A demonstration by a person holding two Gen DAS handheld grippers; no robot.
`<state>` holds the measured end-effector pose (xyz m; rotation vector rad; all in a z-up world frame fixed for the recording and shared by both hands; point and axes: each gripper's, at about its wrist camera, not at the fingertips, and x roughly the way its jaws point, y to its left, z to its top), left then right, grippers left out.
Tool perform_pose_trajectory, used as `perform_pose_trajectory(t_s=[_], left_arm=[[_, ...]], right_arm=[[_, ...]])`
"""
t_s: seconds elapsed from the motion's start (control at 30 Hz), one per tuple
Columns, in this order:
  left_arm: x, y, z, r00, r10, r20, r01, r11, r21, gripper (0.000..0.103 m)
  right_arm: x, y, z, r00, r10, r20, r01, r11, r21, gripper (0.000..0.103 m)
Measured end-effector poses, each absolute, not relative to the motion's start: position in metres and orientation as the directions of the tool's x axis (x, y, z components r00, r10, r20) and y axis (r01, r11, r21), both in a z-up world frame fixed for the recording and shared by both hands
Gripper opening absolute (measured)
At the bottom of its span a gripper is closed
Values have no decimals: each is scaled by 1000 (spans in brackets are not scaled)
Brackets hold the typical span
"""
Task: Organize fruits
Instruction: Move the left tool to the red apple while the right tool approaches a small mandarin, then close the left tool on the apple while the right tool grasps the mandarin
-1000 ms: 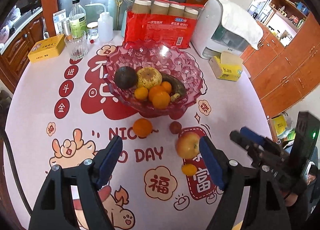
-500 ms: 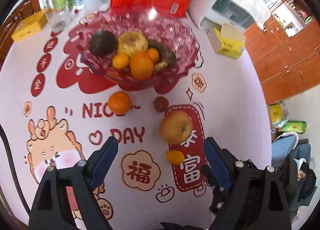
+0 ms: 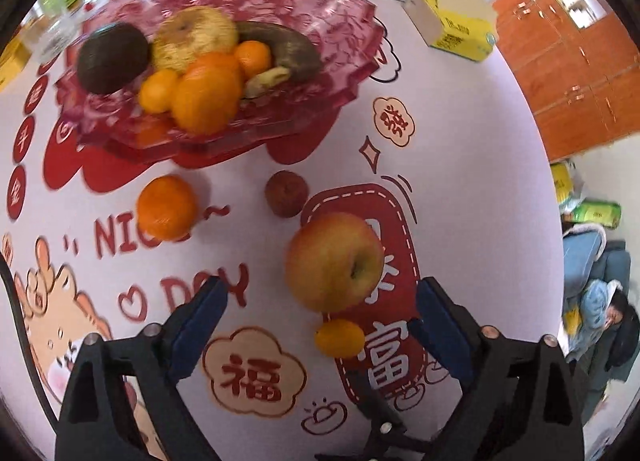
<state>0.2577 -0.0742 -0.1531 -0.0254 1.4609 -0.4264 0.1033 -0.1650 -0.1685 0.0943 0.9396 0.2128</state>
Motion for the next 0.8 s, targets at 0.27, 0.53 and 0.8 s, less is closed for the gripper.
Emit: perform_pose_trajectory(t_s=[0.27,0.53,0.8], left_arm=[[264,-100,-177,15,-256,-966,342,909,-236,96],[268,-116,-199,17,-207,-978,389,902,-184,95],[277,-123,-209,38,-183,-982,407,901,-152,95]], right_arm=[[108,-154,-180,554,229,-801,-206,969,135,57],[114,-148,-190,536,240,-810,-253,960,118,47],[114,-141,-192,545,253,-800,-297,950,98,39]])
